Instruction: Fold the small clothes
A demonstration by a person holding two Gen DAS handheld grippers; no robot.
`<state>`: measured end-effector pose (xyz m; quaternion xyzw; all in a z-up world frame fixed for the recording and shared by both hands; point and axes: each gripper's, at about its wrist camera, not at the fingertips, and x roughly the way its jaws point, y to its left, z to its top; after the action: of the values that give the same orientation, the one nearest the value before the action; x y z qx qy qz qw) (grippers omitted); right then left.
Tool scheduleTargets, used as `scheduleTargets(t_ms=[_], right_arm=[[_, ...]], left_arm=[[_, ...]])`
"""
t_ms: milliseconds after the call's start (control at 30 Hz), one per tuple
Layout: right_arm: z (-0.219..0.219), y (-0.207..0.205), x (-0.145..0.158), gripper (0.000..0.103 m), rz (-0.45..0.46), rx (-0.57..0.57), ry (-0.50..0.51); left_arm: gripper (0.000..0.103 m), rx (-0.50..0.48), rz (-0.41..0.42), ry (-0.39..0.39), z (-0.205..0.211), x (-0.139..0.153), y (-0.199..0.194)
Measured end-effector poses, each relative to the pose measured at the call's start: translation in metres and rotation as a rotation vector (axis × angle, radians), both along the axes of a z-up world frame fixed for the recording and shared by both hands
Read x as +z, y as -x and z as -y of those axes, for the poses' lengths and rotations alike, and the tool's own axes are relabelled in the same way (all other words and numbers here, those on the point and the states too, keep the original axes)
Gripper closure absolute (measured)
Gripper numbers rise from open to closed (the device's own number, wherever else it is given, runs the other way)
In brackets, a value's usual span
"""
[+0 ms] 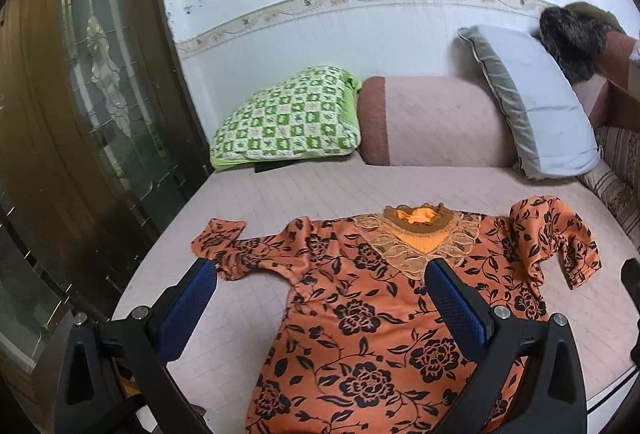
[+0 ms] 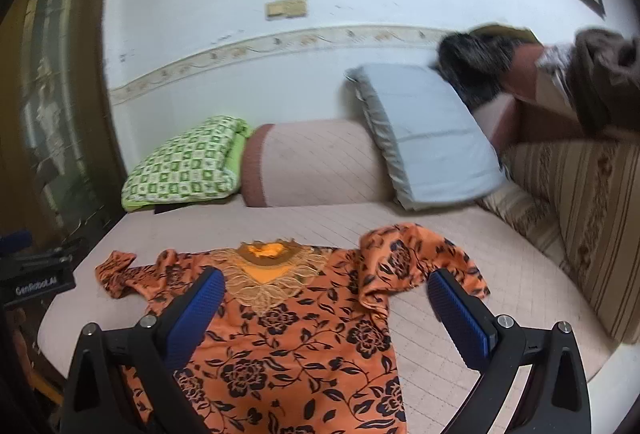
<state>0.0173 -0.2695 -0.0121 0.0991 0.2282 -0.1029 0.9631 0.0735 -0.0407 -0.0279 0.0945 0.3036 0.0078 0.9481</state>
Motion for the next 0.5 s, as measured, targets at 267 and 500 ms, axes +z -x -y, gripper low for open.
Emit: scheduleTargets(t_ms=[267, 500], right_arm=[[0.017, -0.012, -0.006, 0.000, -0.009, -0.019, -0.018], [0.006, -0.014, -0.010, 0.000, -0.008, -0.011, 0.008]], left_arm=[[0.000, -0.030, -0.013, -0.001, 0.019, -0.006, -0.011], [0.000, -0.040, -0.017, 0.002, 0.023, -0.008, -0.014]])
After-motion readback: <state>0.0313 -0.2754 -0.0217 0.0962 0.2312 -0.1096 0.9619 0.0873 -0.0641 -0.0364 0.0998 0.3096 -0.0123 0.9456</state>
